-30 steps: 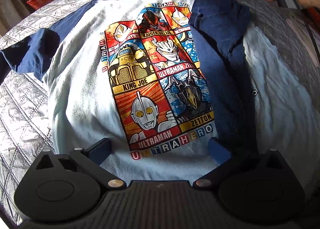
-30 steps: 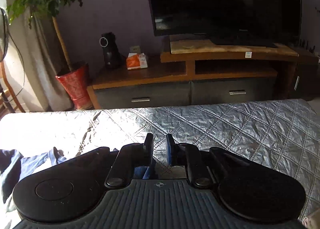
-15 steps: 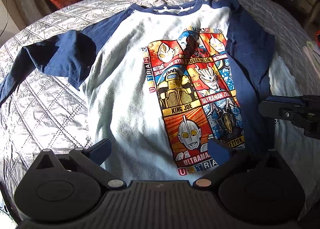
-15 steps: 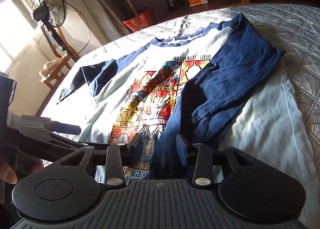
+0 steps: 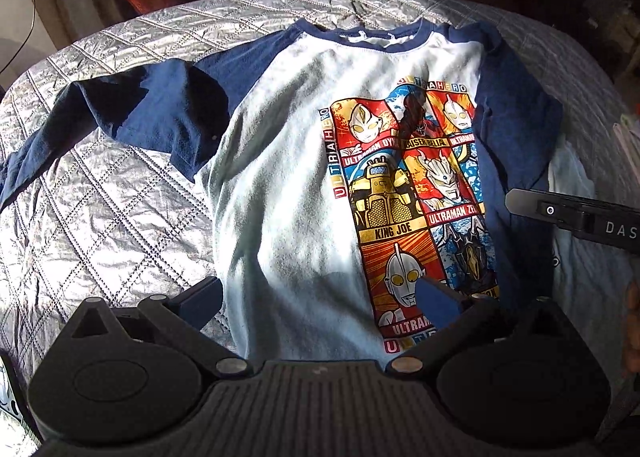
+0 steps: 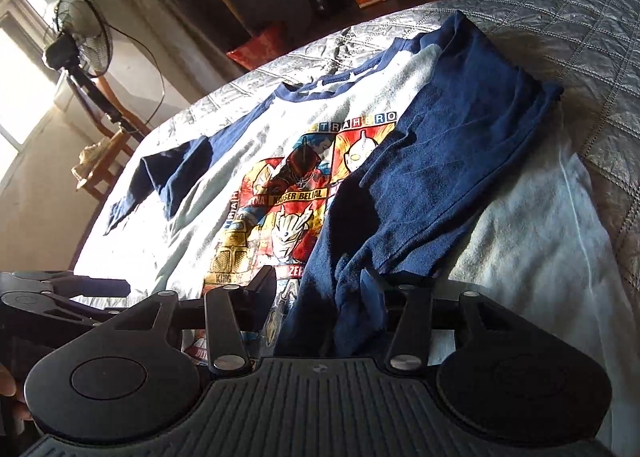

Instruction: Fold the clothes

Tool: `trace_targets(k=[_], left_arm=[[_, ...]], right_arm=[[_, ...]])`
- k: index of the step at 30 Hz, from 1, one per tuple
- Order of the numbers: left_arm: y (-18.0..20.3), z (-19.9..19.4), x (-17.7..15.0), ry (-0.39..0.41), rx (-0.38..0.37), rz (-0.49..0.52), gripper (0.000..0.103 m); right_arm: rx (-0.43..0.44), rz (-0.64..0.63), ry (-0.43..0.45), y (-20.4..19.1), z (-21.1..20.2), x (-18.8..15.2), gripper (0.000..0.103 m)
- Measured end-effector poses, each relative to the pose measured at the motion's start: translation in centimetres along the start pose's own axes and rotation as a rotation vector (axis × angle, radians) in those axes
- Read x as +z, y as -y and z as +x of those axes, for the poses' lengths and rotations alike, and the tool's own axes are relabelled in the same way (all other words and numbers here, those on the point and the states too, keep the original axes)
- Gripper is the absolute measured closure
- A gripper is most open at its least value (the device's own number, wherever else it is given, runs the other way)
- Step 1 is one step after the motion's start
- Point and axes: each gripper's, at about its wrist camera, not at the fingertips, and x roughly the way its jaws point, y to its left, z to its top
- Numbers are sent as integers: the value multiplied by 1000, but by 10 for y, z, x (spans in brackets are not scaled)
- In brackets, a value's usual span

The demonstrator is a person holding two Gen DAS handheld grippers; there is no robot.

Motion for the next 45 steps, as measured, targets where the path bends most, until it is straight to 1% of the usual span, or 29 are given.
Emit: trace_targets(k=[1, 3, 5, 12, 17, 20, 22, 23, 28, 31, 32, 34, 35, 36, 37, 38, 39, 40, 41, 42, 43, 44, 45], left_arm=[[-1, 0, 0, -2, 0, -3, 1], [-2, -2, 0, 4, -4, -8, 1], [-3, -3, 0, 7, -6, -8, 1], [-5, -3, 0, 9, -6, -17, 1], [-5, -2, -2, 6, -2, -13, 1], [-6, -2, -1, 11, -1, -18, 1], [-11, -3, 1, 17, 5, -31, 1], [-15, -4, 3, 18, 9, -44, 1], [-38, -6, 11, 27, 26, -125, 1], [-44, -8, 12, 32, 30, -146, 1], [-45, -8, 12, 31, 29, -146, 1], [-45, -8, 12, 30, 26, -141, 1], [-44, -9, 12, 31, 24, -138, 1], [-44, -9, 12, 33, 23, -135, 1], [-44, -10, 12, 33, 22, -135, 1], [-44, -10, 12, 33, 21, -135, 1], [-44, -10, 12, 34, 21, -135, 1], [-44, -10, 12, 34, 21, -135, 1], [-44, -11, 12, 35, 21, -135, 1], [-44, -10, 12, 35, 22, -135, 1], [-45, -10, 11, 34, 23, -135, 1], [-45, -10, 11, 33, 24, -135, 1], [-46, -10, 11, 33, 25, -136, 1]], right_arm=[[15, -2, -16, -3, -1, -3, 45], [45, -5, -49, -9, -2, -10, 38], [75, -9, -81, -15, -3, -17, 36], [117, -15, -142, -19, -17, -40, 35], [218, 20, -139, -29, -9, -37, 35], [278, 42, -138, -35, -4, -35, 33], [311, 12, -158, -46, 1, -35, 32], [334, 0, -170, -51, 1, -38, 29], [447, -59, -231, -77, 1, -49, 29], [516, -94, -267, -93, 2, -56, 28], [529, -85, -255, -92, -3, -58, 26], [515, -19, -188, -79, -19, -58, 23], [477, 13, -162, -72, -25, -60, 23], [420, 42, -140, -66, -31, -63, 23], [330, 20, -131, -64, -35, -68, 25], [233, -57, -133, -70, -38, -72, 36], [171, -166, -136, -83, -39, -78, 53], [126, -292, -137, -99, -38, -87, 60], [80, -418, -138, -115, -37, -95, 65], [33, -544, -139, -132, -37, -103, 65], [-1, -625, -139, -143, -35, -110, 65], [-26, -670, -137, -152, -32, -114, 59], [-52, -716, -136, -160, -29, -119, 42]])
